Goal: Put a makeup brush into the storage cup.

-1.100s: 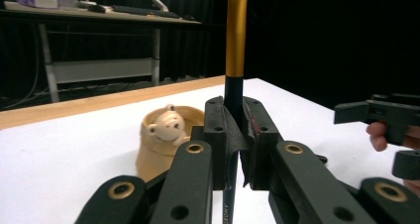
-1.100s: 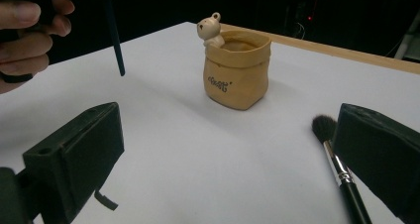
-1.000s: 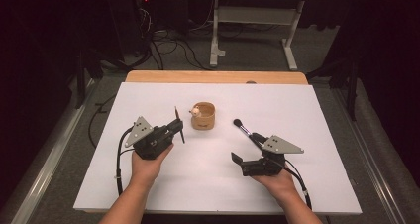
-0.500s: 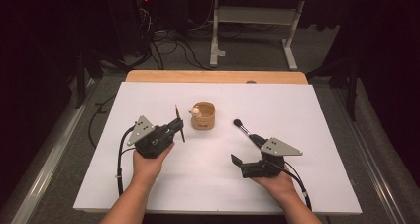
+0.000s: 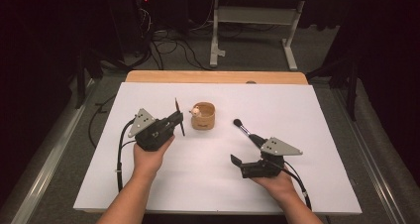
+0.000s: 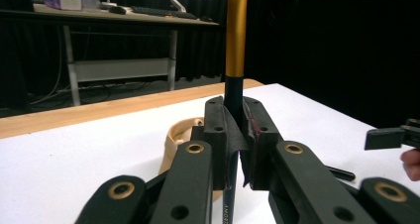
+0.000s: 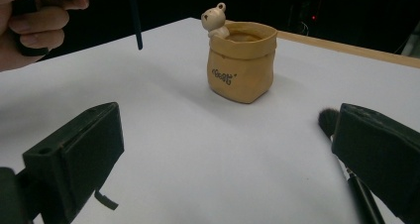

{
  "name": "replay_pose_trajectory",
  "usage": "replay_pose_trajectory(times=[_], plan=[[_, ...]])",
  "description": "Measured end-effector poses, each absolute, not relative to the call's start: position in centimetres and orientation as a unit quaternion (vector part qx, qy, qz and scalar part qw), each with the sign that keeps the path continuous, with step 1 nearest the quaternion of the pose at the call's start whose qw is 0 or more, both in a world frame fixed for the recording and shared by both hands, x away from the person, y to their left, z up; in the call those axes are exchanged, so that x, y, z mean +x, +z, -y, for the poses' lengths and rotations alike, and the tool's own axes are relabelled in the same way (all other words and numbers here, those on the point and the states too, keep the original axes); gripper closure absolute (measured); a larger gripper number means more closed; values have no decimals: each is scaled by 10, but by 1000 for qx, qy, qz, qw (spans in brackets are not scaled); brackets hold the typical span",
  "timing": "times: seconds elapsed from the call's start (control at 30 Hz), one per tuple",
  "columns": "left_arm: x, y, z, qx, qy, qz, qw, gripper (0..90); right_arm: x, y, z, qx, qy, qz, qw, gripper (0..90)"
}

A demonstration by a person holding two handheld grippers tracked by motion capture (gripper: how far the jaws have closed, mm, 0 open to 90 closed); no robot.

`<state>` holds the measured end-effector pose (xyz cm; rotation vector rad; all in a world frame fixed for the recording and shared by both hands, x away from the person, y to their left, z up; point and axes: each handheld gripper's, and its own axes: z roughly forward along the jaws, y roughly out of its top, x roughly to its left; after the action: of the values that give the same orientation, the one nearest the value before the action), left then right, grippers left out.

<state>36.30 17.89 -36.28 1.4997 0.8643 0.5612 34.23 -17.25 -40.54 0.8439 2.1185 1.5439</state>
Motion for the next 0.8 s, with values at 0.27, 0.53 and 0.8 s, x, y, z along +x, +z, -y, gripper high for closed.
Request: replay_pose_trajectory(times=[0.27, 0.53, 0.8], plan=[[371, -356, -174, 646, 245, -378, 616, 829, 341, -405, 173, 299, 550, -755, 193, 11], [378, -354, -167, 648, 245, -380, 613, 829, 340, -402, 176, 299, 555, -751, 198, 11], [388, -347, -158, 647, 241, -380, 615, 829, 340, -402, 177, 298, 554, -751, 201, 11]])
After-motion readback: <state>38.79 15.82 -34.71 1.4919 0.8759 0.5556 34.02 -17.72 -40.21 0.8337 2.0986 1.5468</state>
